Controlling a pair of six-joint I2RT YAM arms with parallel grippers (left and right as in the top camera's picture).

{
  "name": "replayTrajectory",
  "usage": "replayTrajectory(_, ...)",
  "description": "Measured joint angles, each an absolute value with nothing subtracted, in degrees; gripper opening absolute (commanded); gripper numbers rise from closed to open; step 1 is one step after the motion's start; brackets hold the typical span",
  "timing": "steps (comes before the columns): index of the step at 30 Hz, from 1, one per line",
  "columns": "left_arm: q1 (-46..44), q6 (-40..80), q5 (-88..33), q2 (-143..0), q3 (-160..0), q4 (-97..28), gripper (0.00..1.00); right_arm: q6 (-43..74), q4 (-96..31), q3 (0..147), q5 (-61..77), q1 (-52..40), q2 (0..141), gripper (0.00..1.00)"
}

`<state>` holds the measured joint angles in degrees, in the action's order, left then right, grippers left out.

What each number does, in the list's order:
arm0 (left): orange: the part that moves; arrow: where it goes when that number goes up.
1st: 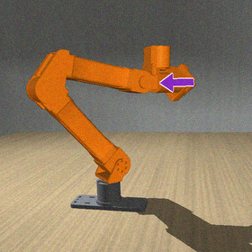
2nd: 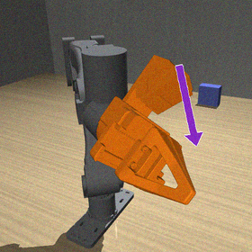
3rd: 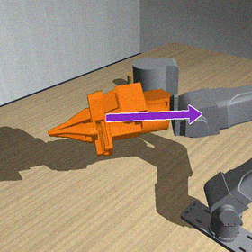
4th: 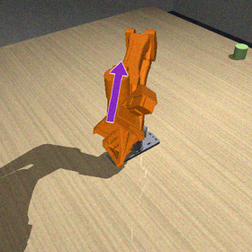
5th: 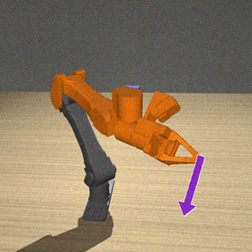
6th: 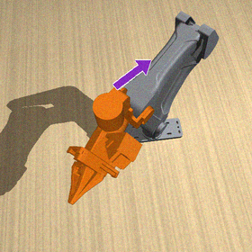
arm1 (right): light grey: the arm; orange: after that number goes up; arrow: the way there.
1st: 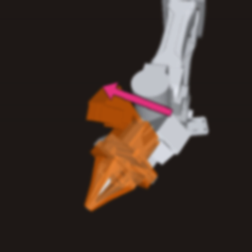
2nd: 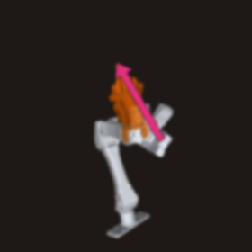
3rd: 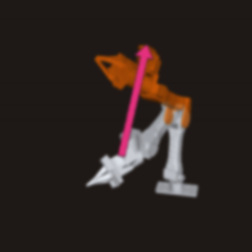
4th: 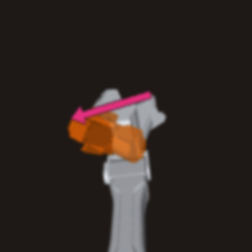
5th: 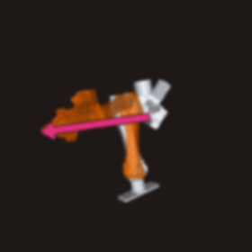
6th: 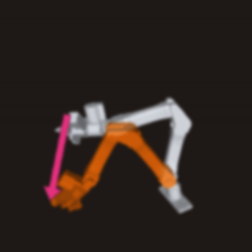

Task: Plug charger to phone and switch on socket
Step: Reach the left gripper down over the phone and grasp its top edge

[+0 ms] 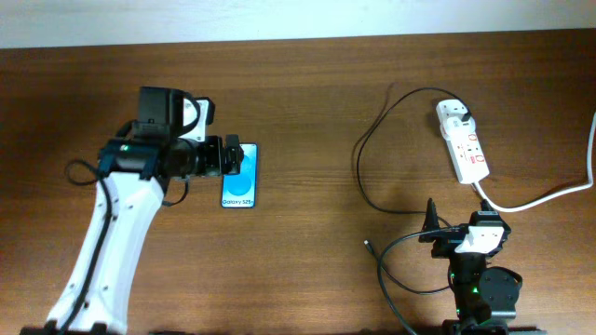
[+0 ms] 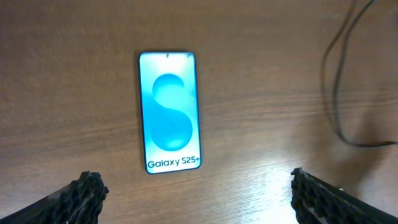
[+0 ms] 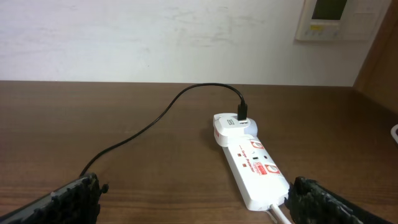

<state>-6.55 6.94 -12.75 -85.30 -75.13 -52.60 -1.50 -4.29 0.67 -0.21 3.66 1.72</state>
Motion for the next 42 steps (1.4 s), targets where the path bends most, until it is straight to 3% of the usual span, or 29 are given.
replayTrajectory(5,-13.82,10.55,-0.45,-95.81,-75.22,-52.38,0.99,-1.52,-4.29,0.67,-0.19,3.66,1.72,0.98)
replayTrajectory(9,-14.63,13.82,2.9,-101.47,-75.24,-50.76,0.99,-1.5,-4.29,0.67,-0.19,3.66,1.72,0.98)
replayTrajectory(22,-14.68,13.76,2.35,-113.51,-75.26,-44.03,0.99,-1.54,-4.29,0.67,-0.19,3.66,1.72,0.98)
replayTrajectory(41,-14.85,11.35,2.2,-116.68,-77.56,-42.83,0.99,-1.54,-4.29,0.67,-0.21,3.66,1.72,0.99)
replayTrajectory(42,-14.85,11.35,2.17,-116.71,-77.58,-43.0,0.96,-1.52,-4.29,0.67,-0.19,3.66,1.72,0.98)
